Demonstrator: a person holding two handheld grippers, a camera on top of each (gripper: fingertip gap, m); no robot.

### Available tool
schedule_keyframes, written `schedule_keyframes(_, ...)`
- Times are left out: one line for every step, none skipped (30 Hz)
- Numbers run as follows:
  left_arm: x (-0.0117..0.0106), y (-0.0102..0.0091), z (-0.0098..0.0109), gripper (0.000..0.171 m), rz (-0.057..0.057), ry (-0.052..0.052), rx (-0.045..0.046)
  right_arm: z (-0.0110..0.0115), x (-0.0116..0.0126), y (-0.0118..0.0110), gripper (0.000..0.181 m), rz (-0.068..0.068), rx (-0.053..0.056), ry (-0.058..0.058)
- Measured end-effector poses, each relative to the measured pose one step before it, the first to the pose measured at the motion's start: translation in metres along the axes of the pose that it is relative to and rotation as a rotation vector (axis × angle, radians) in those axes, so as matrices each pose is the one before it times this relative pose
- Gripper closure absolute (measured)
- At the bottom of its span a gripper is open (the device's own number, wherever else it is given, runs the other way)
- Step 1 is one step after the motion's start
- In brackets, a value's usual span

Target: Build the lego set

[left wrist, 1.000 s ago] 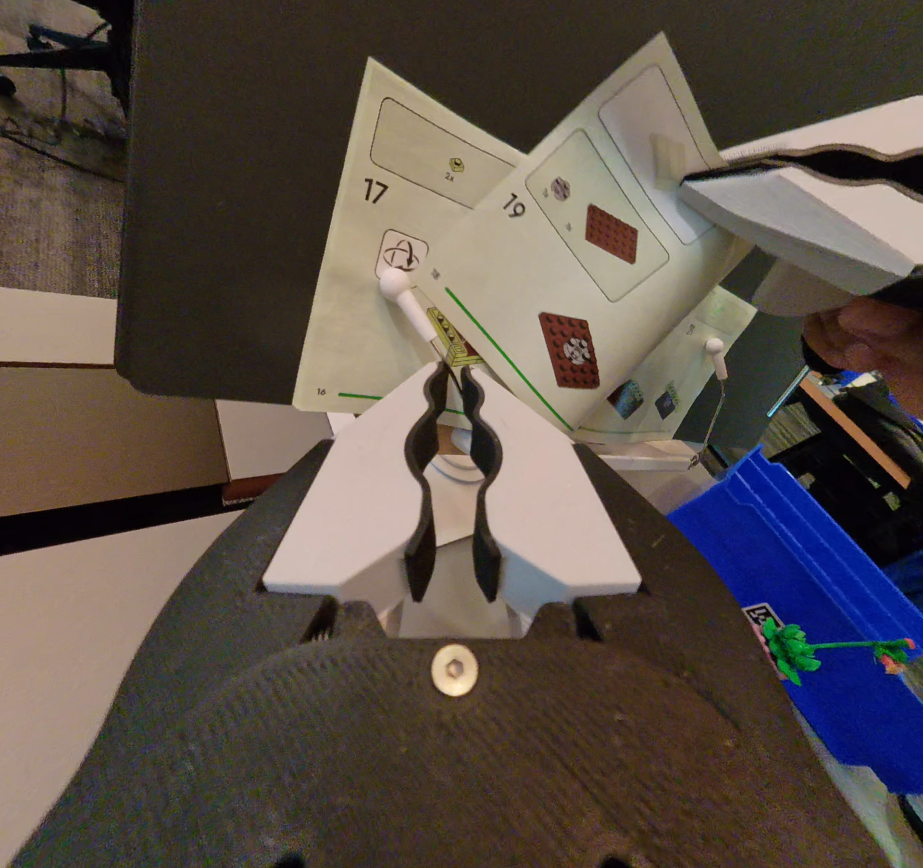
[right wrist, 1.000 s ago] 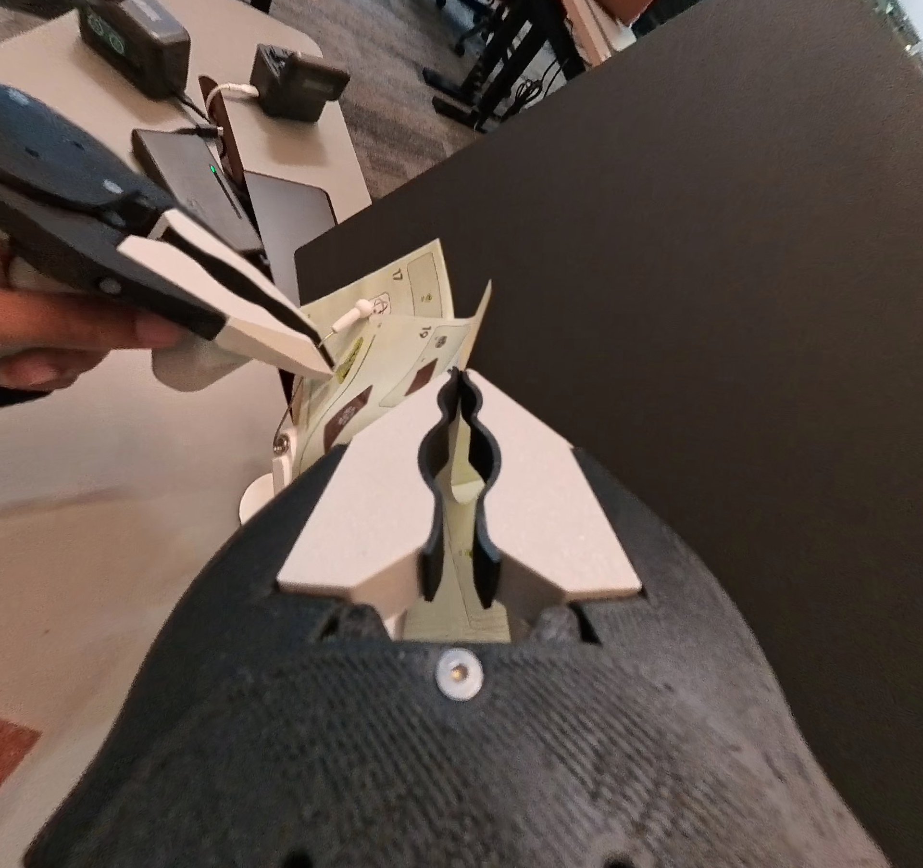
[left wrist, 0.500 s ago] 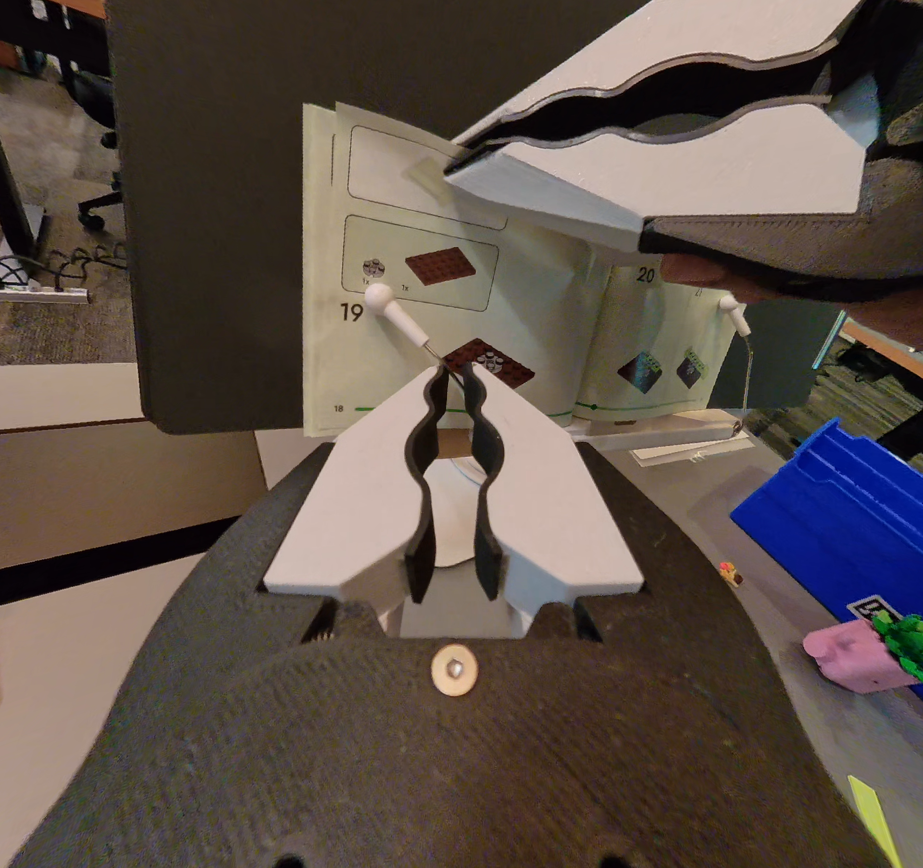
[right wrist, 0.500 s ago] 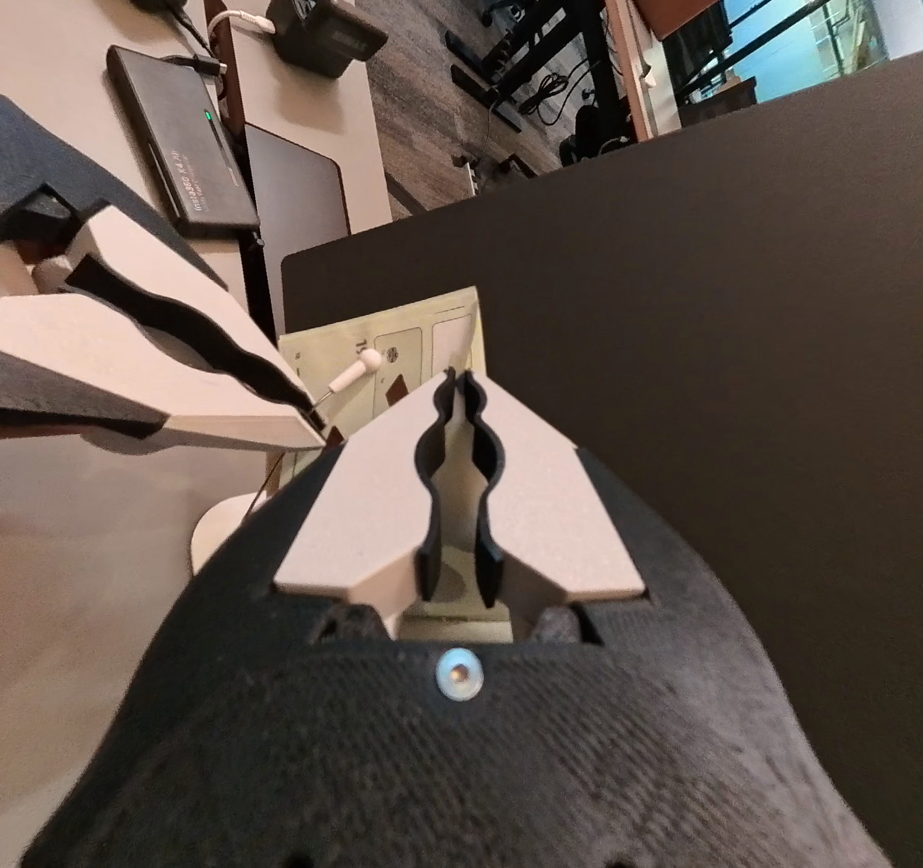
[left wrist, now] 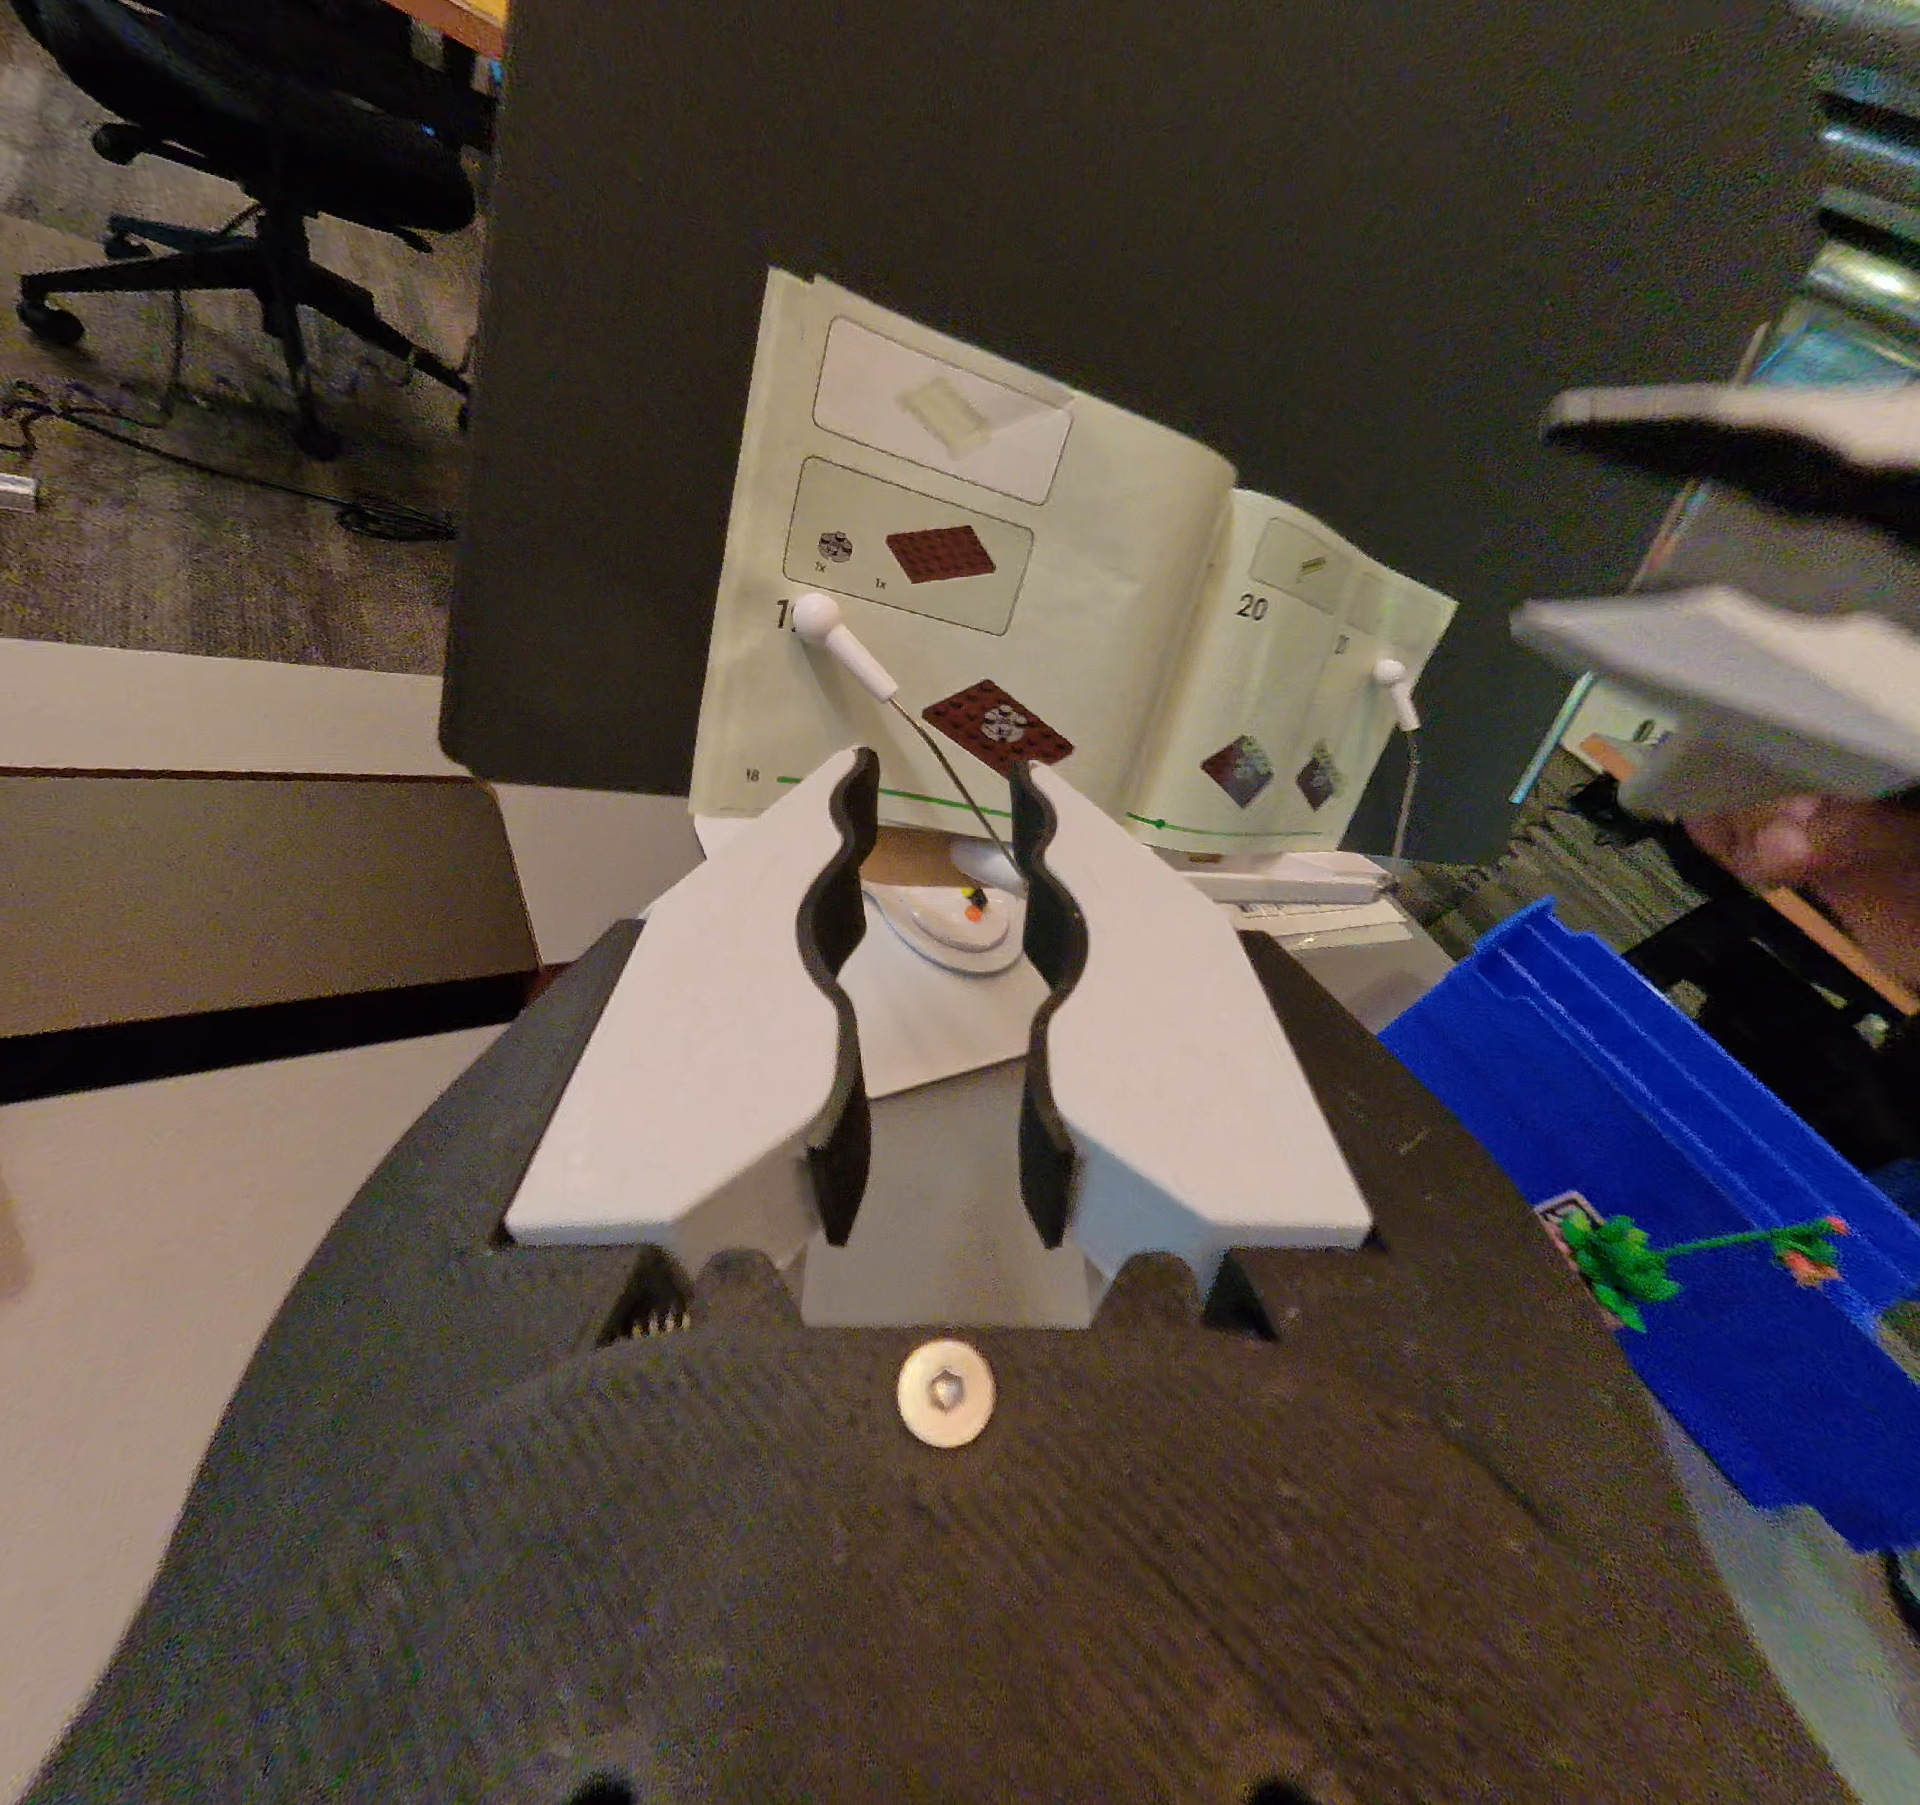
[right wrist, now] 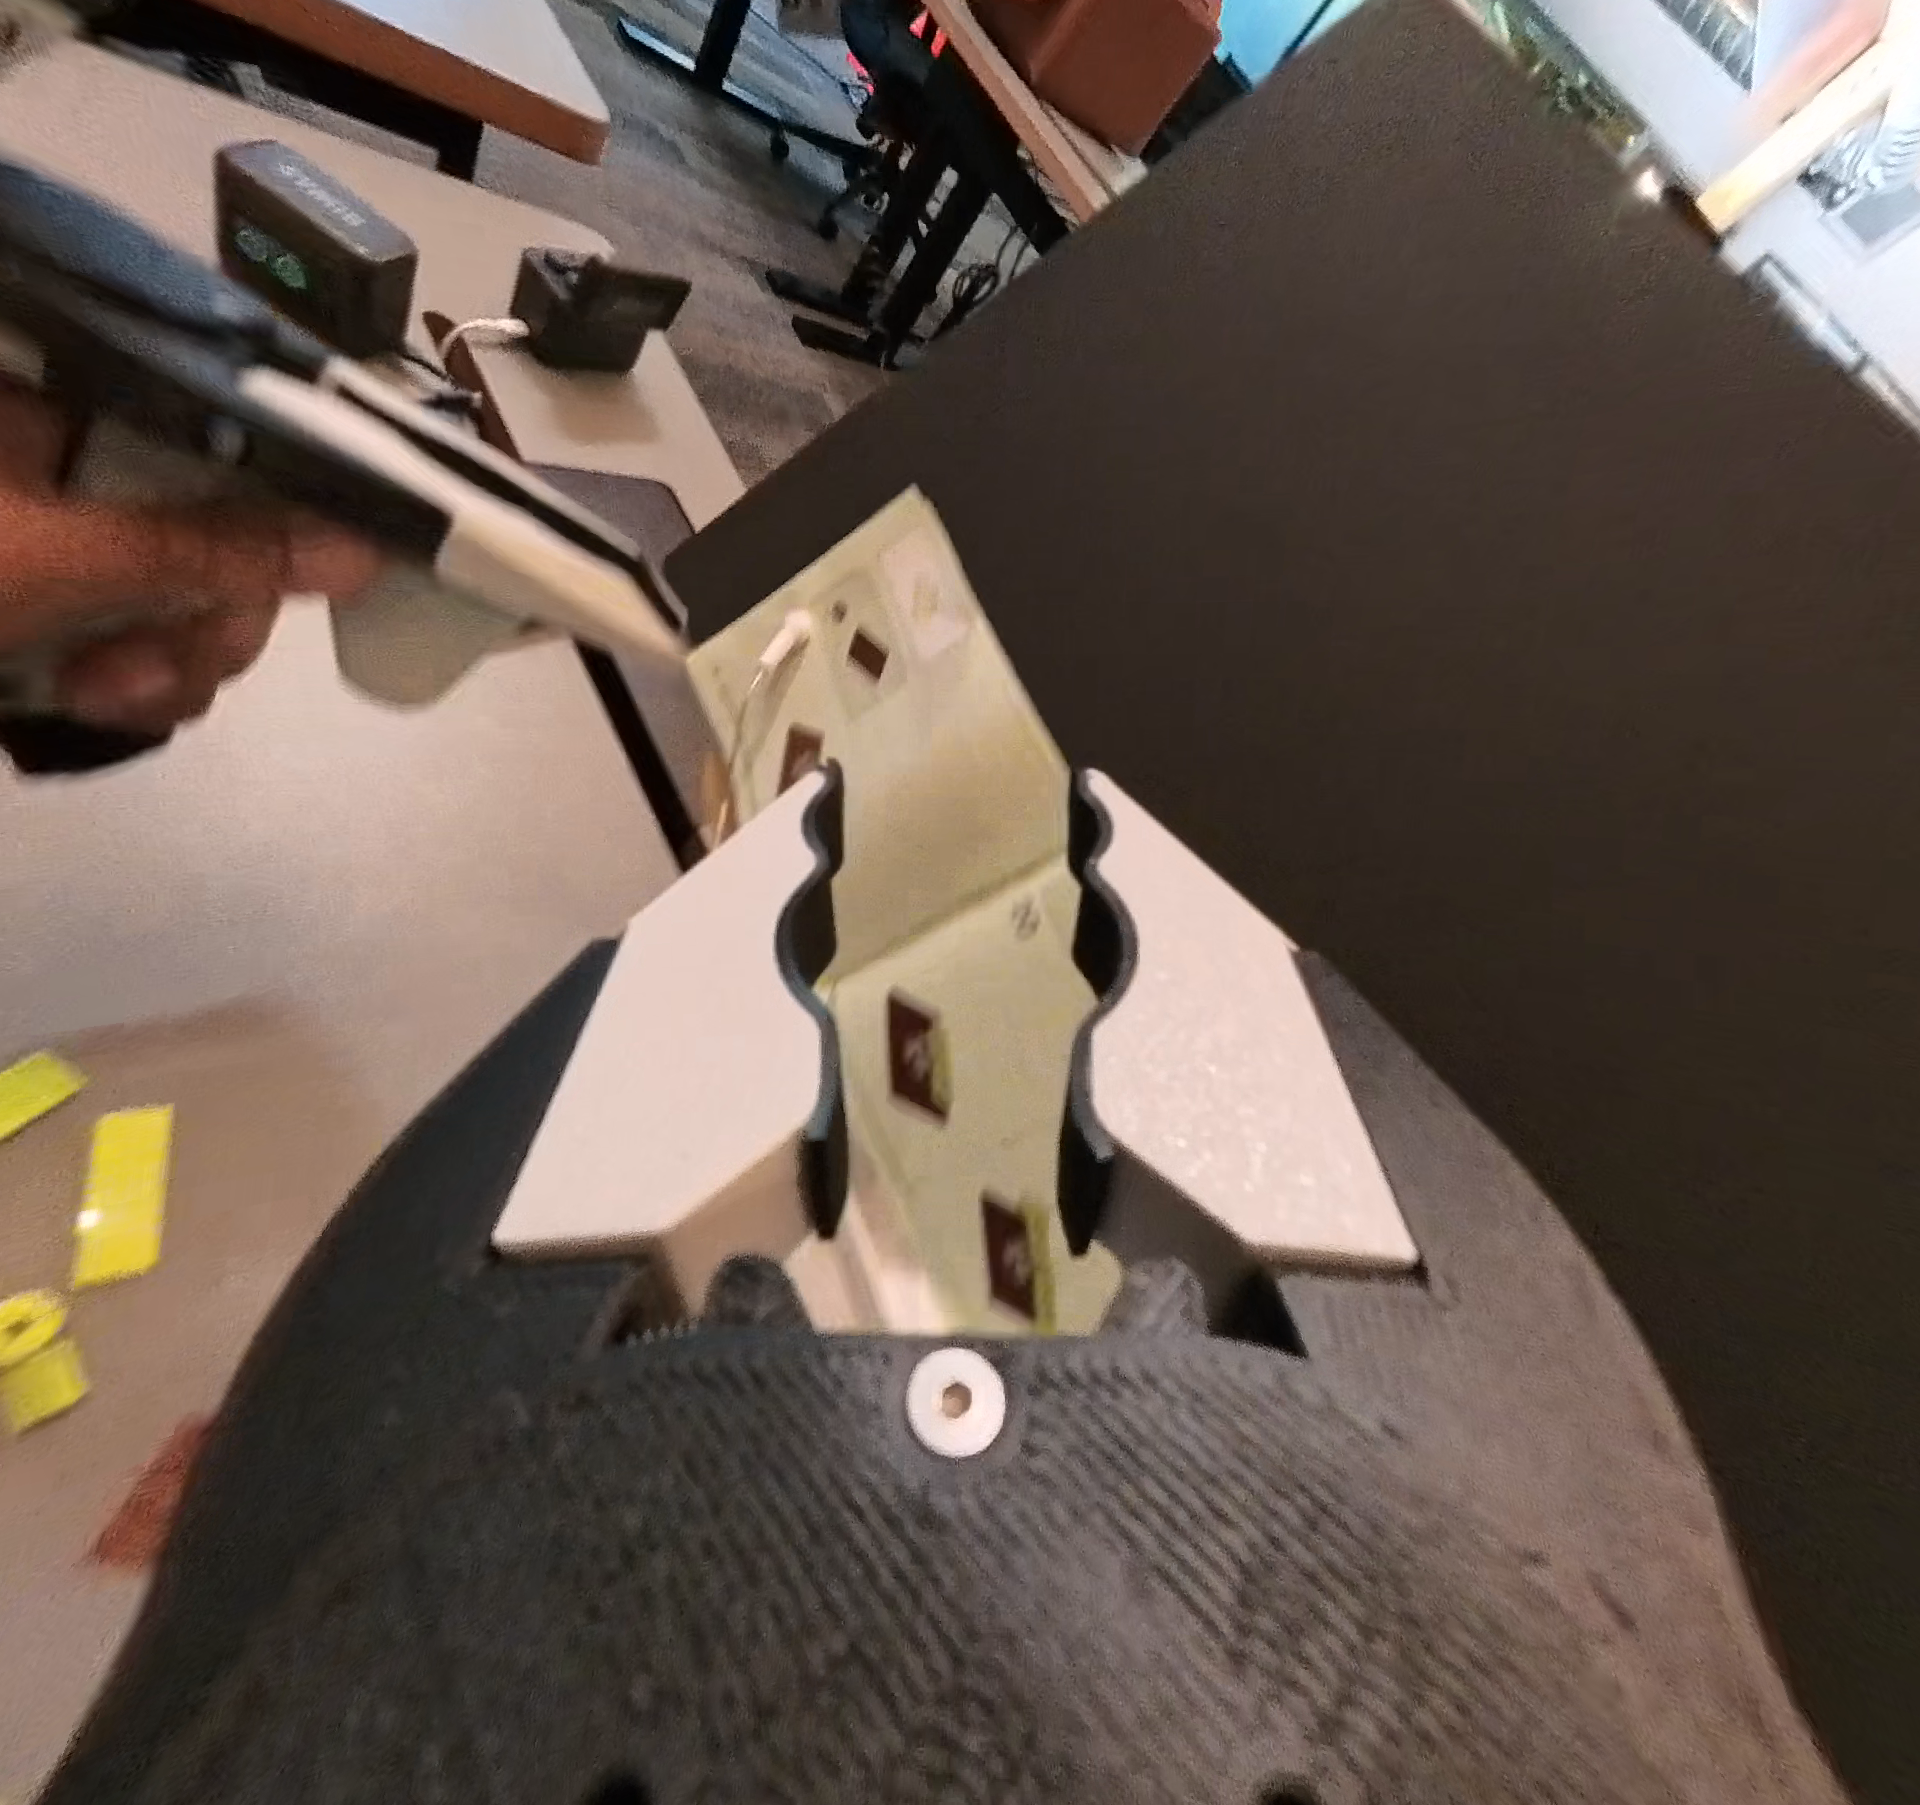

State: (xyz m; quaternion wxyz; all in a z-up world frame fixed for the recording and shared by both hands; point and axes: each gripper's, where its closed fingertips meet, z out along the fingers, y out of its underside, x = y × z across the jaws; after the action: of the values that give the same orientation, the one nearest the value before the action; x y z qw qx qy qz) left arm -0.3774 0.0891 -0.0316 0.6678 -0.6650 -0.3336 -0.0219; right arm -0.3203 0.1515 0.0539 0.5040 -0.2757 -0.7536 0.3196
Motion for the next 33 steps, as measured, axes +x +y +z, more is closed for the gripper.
schedule_keyframes(0.00277, -0.00160, -0.00725, 0.148, -0.0075, 0.0081, 0.00082, -0.01372, -0.00572, 0.00829, 0.141, 0.0150, -0.0056, 0.0050)
schedule_keyframes(0.00399, -0.00103, -0.00708, 0.147, -0.0061, 0.0109, 0.00003, -0.01127, -0.00631, 0.00930, 0.143, 0.0181, -0.0092, 0.0030)
schedule_keyframes(0.00465, -0.00018, -0.00661, 0.147, -0.0037, 0.0105, -0.00156, -0.00729, -0.00786, 0.01121, 0.144, 0.0216, -0.0184, -0.0064)
schedule_keyframes(0.00519, 0.00098, -0.00596, 0.147, -0.0027, 0.0084, -0.00534, -0.00252, -0.00929, 0.01479, 0.143, 0.0199, -0.0383, -0.0170)
schedule_keyframes(0.00621, 0.00181, -0.00559, 0.147, -0.0024, 0.0098, -0.00722, 0.00190, -0.00860, 0.01756, 0.140, 0.0164, -0.0577, -0.0172)
schedule_keyframes(0.00795, 0.00249, -0.00543, 0.147, -0.0019, 0.0138, -0.00704, 0.00545, -0.00606, 0.01739, 0.137, 0.0070, -0.0609, -0.0074)
schedule_keyframes(0.00916, 0.00372, -0.00554, 0.147, -0.0013, 0.0160, -0.01191, 0.00743, -0.00332, 0.01425, 0.135, -0.0088, -0.0479, 0.0029)
schedule_keyframes(0.00988, 0.00480, -0.00578, 0.146, 0.0008, 0.0138, -0.01529, 0.00787, 0.00094, 0.01033, 0.134, -0.0295, -0.0338, 0.0250)
schedule_keyframes(0.01034, 0.00525, -0.00623, 0.146, 0.0033, 0.0130, -0.01549, 0.00707, 0.00476, 0.00681, 0.134, -0.0525, -0.0258, 0.0480)
schedule_keyframes(0.01042, 0.00559, -0.00683, 0.145, 0.0060, 0.0112, -0.01495, 0.00618, 0.00410, 0.00301, 0.137, -0.0603, -0.0150, 0.0442)
schedule_keyframes(0.00838, 0.00647, -0.00703, 0.145, 0.0097, -0.0010, -0.01736, 0.00557, 0.00129, 0.00002, 0.142, -0.0470, -0.0049, 0.0239)
schedule_keyframes(0.00322, 0.00811, -0.00693, 0.142, 0.0134, -0.0280, -0.02677, 0.00532, -0.00021, -0.00144, 0.147, -0.0270, -0.0025, 0.0105)
schedule_keyframes(0.00006, 0.00838, -0.00665, 0.137, 0.0229, -0.0386, -0.02638, 0.00504, -0.00046, -0.00089, 0.150, -0.0123, -0.0077, 0.0030)
schedule_keyframes(-0.00076, 0.00754, -0.00664, 0.136, 0.0248, -0.0343, -0.01952, 0.00482, -0.00090, 0.00032, 0.152, -0.0043, -0.0129, -0.0038)
schedule_keyframes(-0.00140, 0.00670, -0.00667, 0.135, 0.0179, -0.0285, -0.01239, 0.00436, -0.00081, 0.00159, 0.155, -0.0004, -0.0161, -0.0061)
schedule_keyframes(-0.00108, 0.00533, -0.00664, 0.134, 0.0097, -0.0178, -0.00409, 0.00367, -0.00092, 0.00301, 0.160, 0.0024, -0.0185, -0.0074)
schedule_keyframes(-0.00055, 0.00444, -0.00645, 0.134, 0.0002, -0.0069, -0.00086, 0.00310, -0.00069, 0.00411, 0.164, 0.0051, -0.0190, -0.0067)
schedule_keyframes(-0.00085, 0.00413, -0.00630, 0.134, -0.0081, -0.0029, -0.00173, 0.00194, 0.00183, 0.00411, 0.168, 0.0073, -0.0125, 0.0095)
schedule_keyframes(-0.00051, 0.00324, -0.00593, 0.133, -0.0092, 0.0016, 0.00168, 0.00029, 0.00116, 0.00179, 0.169, 0.0047, 0.0048, 0.0024)
schedule_keyframes(-0.00023, 0.00259, -0.00554, 0.133, -0.0082, 0.0048, 0.00274, -0.00036, 0.00028, 0.00095, 0.169, 0.0181, 0.0050, -0.0072)
schedule_keyframes(-0.00041, 0.00226, -0.00494, 0.133, -0.0056, 0.0049, 0.00364, -0.00029, 0.00001, 0.00081, 0.169, 0.0347, -0.0037, -0.0134)
schedule_keyframes(-0.00043, 0.00212, -0.00424, 0.134, -0.0016, 0.0045, 0.00209, -0.00023, 0.00015, 0.00078, 0.169, 0.0339, -0.0102, -0.0169)
schedule_keyframes(-0.00103, 0.00262, -0.00349, 0.134, 0.0009, 0.0005, -0.00082, -0.00019, 0.00018, 0.00080, 0.169, 0.0238, -0.0110, -0.0141)
schedule_keyframes(-0.00214, 0.00270, -0.00294, 0.134, 0.0016, -0.0069, -0.00105, -0.00031, 0.00020, 0.00068, 0.169, 0.0154, -0.0073, -0.0086)
schedule_keyframes(-0.00187, 0.00243, -0.00227, 0.134, 0.0020, -0.0060, 0.00022, -0.00021, 0.00023, 0.00059, 0.169, 0.0072, -0.0018, -0.0024)
schedule_keyframes(-0.00094, 0.00212, -0.00194, 0.134, 0.0017, -0.0007, 0.00271, -0.00033, 0.00022, 0.00055, 0.169, 0.0002, 0.0022, 0.0037)
schedule_keyframes(-0.00075, 0.00228, -0.00151, 0.134, -0.0014, 0.0013, 0.00191, -0.00027, 0.00040, 0.00075, 0.168, -0.0031, 0.0021, 0.0076)
schedule_keyframes(-0.00041, 0.00221, -0.00130, 0.134, -0.0022, 0.0033, 0.00194, -0.00047, 0.00054, 0.00095, 0.168, -0.0009, -0.0013, 0.0089)
schedule_keyframes(-0.00038, 0.00208, -0.00100, 0.134, -0.0017, 0.0034, 0.00338, -0.00034, 0.00050, 0.00089, 0.168, 0.0022, -0.0042, 0.0076)
schedule_keyframes(-0.00055, 0.00194, -0.00075, 0.134, -0.0017, 0.0027, 0.00351, -0.00039, 0.00053, 0.00088, 0.168, 0.0039, -0.0043, 0.0056)
schedule_keyframes(-0.00090, 0.00184, -0.00049, 0.134, -0.0020, 0.0017, 0.00275, -0.00024, 0.00038, 0.00067, 0.168, 0.0019, -0.0015, 0.0026)
schedule_keyframes(-0.00117, 0.00176, -0.00029, 0.134, -0.0021, 0.0005, 0.00059, -0.00011, 0.00039, 0.00067, 0.168, 0.0027, -0.0003, -0.0007)
schedule_keyframes(-0.00133, 0.00150, -0.00032, 0.134, -0.0014, 0.0011, -0.00082, -0.00028, 0.00029, 0.00056, 0.168, 0.0102, -0.0016, -0.0034)
